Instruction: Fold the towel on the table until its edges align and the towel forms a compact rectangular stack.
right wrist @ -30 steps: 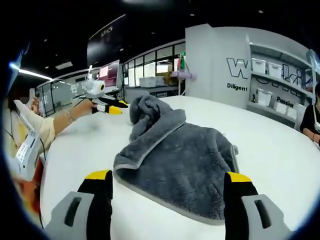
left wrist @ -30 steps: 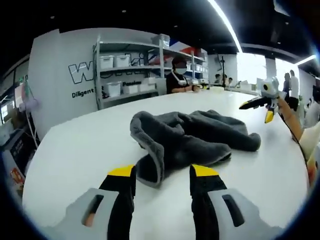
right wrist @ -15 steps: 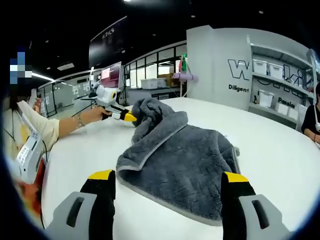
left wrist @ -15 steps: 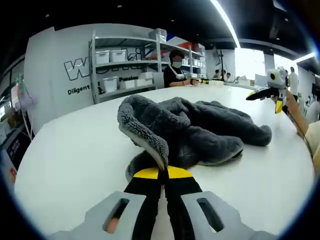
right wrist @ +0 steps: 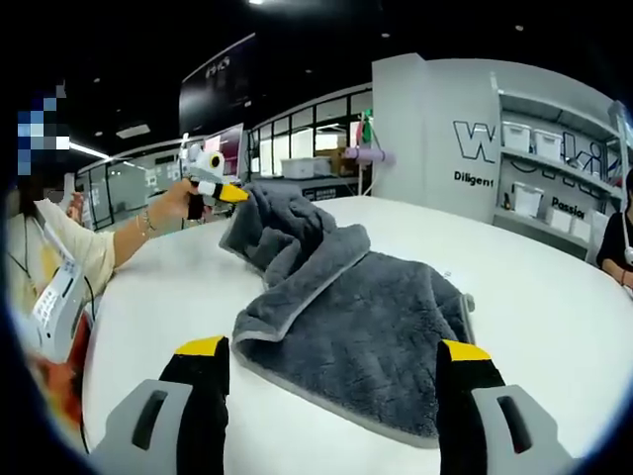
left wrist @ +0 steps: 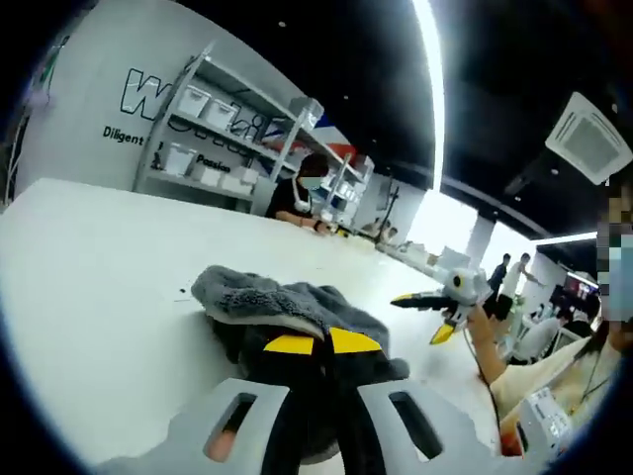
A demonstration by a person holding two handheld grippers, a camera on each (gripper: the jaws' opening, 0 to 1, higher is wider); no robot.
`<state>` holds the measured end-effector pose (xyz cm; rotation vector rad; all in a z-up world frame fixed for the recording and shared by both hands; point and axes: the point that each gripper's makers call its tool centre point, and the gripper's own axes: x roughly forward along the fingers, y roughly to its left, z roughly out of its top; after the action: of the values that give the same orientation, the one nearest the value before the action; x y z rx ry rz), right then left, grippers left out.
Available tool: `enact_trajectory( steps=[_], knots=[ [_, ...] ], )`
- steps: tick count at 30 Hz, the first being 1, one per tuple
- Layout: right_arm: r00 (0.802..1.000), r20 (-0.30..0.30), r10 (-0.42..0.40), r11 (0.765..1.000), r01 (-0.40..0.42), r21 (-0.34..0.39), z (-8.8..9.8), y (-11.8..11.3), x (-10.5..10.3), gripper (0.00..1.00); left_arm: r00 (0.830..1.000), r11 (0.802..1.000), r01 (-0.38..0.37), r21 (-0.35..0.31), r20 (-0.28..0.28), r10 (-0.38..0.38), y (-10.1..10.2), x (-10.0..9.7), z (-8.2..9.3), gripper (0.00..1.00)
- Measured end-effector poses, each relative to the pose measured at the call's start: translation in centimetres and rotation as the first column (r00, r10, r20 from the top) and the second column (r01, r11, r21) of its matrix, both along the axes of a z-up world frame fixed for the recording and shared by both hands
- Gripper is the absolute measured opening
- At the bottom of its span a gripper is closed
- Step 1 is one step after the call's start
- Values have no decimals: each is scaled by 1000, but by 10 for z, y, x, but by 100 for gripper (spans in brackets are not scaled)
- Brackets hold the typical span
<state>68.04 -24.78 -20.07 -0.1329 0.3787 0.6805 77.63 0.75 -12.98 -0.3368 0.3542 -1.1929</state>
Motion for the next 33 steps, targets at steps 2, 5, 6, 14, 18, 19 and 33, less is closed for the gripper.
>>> enact_trajectory(
  steps=[2, 5, 6, 14, 18, 19, 33],
  knots=[
    [1000, 0, 0, 1000, 0, 0, 0, 0, 0, 87, 1000, 999, 14, -38, -14, -15, 2, -5, 13, 2],
    [1000, 0, 0, 1000, 0, -1, 0, 0, 0, 87, 999, 995, 40, -92, -32, -43, 4, -13, 31, 2],
    [1000, 0, 0, 1000, 0, 0, 0, 1, -1, 87, 998, 993, 46, -109, -33, -50, 5, -16, 37, 2],
    [1000, 2, 8, 1000, -8, -1, -1, 3, -3, 87, 995, 959, 85, -271, -17, -93, 30, -37, 94, 2],
    [1000, 1, 14, 1000, -14, -4, -2, 5, -4, 87, 997, 950, 70, -303, -19, -80, 55, -41, 103, 2],
    [1000, 1, 15, 1000, -15, -4, -2, 5, -4, 87, 997, 950, 66, -304, -21, -76, 59, -41, 103, 2],
    [999, -11, 40, 999, -40, -16, -11, 16, -7, 87, 971, 964, -230, -130, -91, 219, 180, -12, 37, 2]
  ],
)
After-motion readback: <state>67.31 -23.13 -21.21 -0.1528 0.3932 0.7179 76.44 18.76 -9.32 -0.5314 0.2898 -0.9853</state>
